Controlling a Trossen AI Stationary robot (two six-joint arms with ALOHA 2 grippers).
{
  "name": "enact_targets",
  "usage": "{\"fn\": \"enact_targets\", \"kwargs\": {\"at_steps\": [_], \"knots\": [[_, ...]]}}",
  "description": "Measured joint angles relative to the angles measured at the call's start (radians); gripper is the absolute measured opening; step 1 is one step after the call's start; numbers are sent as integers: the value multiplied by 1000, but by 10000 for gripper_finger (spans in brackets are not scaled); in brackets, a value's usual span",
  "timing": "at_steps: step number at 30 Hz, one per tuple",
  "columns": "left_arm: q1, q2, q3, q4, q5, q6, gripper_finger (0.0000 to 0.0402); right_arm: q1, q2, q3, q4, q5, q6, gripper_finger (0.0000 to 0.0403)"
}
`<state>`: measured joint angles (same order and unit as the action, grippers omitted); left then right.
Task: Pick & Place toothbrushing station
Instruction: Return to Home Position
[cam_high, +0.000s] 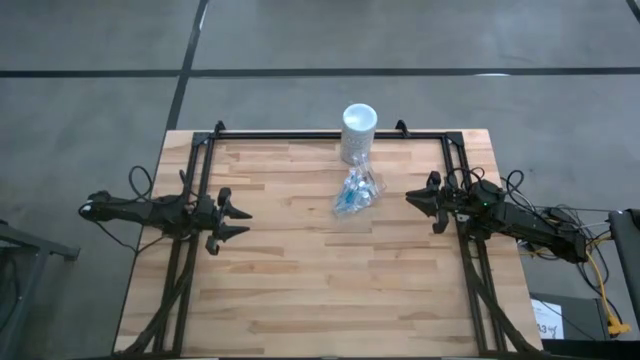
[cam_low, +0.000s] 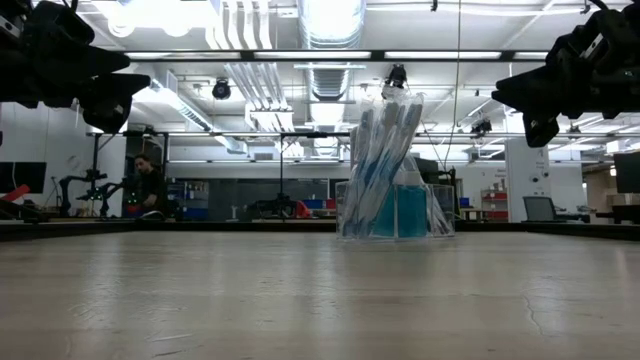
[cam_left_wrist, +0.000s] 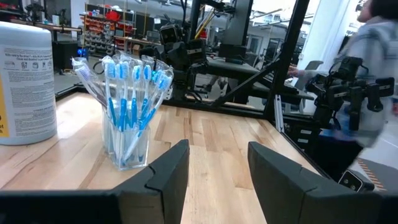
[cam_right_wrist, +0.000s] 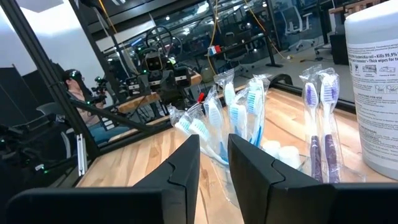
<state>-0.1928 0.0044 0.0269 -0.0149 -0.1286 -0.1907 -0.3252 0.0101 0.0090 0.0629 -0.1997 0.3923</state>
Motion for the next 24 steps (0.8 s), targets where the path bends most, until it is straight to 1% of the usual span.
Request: {"fn": "enact_targets", "kwargs": {"at_steps": [11,24], "knots": [[0,0,0,0,0,0,170,0,0,0,0,0,0,68],[0,0,0,0,0,0,170,0,0,0,0,0,0,80]]}}
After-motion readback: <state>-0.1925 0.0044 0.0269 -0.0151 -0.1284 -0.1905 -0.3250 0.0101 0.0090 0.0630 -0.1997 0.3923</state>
